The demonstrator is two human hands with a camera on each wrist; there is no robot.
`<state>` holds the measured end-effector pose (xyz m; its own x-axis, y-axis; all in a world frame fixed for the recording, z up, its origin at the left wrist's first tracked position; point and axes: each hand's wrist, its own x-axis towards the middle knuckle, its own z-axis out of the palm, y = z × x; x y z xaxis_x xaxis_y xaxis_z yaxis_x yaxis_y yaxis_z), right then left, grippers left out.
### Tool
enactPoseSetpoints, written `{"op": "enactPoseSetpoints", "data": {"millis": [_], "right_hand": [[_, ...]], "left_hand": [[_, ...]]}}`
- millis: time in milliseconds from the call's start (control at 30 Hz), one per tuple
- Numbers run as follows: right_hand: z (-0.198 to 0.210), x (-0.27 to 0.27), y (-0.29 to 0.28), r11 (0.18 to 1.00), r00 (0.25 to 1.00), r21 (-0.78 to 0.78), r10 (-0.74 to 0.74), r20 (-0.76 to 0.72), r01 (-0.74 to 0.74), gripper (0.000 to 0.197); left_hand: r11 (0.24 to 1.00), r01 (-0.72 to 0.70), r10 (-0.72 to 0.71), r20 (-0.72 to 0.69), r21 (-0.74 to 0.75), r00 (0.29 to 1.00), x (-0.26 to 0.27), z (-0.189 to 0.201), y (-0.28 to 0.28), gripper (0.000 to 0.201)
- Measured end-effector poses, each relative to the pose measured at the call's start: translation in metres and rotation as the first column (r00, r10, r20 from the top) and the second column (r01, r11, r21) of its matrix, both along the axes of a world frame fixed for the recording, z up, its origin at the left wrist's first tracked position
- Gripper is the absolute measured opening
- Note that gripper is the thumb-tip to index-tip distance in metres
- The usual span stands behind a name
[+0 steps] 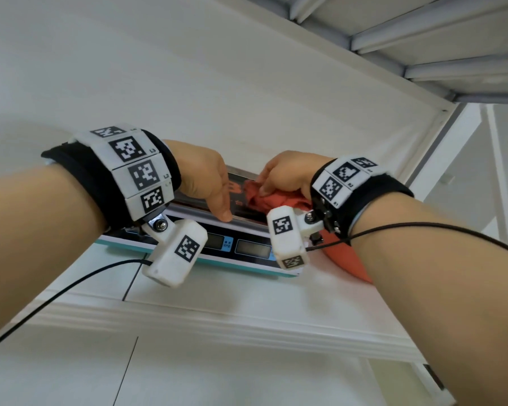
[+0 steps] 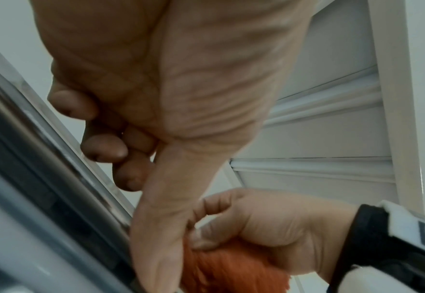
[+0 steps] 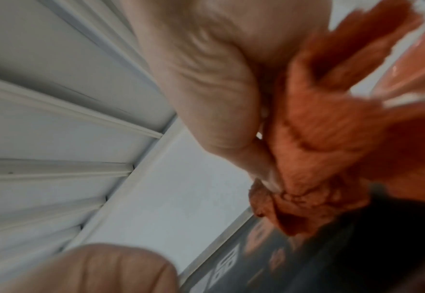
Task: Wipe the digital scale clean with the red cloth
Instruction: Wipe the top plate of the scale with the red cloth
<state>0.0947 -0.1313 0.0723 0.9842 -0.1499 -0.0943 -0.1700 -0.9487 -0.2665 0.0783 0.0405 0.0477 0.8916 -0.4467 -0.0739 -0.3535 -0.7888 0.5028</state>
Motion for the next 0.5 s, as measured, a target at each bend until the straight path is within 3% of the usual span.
{"op": "enactPoseSetpoints", "data": {"millis": [167,267,333,400,500], "right_hand": [[0.007,-0.013,-0.024,0.992,0.993,-0.090,-0.094,-0.066,0.088,0.019],[0.005,-0.017,-0.011,0.991,0.990,-0.128,-0.065,-0.125,0.049,0.014],[0.003,-0.015,0.004,0.984,0.981,-0.177,-0.008,-0.192,-0.026,0.022],[0.000,-0.013,0.017,0.992,0.978,-0.112,0.028,-0.207,-0.052,0.026],[-0.003,-0.015,0.028,0.991,0.988,0.124,0.068,-0.135,-0.051,0.013]], "left_hand": [[1.000,-0.005,0.006,-0.024,0.008,1.000,0.001,0.000,0.002,0.016],[1.000,-0.013,0.013,-0.022,-0.003,1.000,0.002,-0.001,0.001,0.017],[1.000,-0.016,0.016,-0.020,-0.007,1.000,0.002,-0.001,0.002,0.017],[1.000,-0.010,0.010,-0.008,0.000,1.000,0.002,-0.001,0.002,0.017],[1.000,-0.003,0.003,0.011,-0.002,1.000,0.001,-0.001,0.001,0.017]]}}
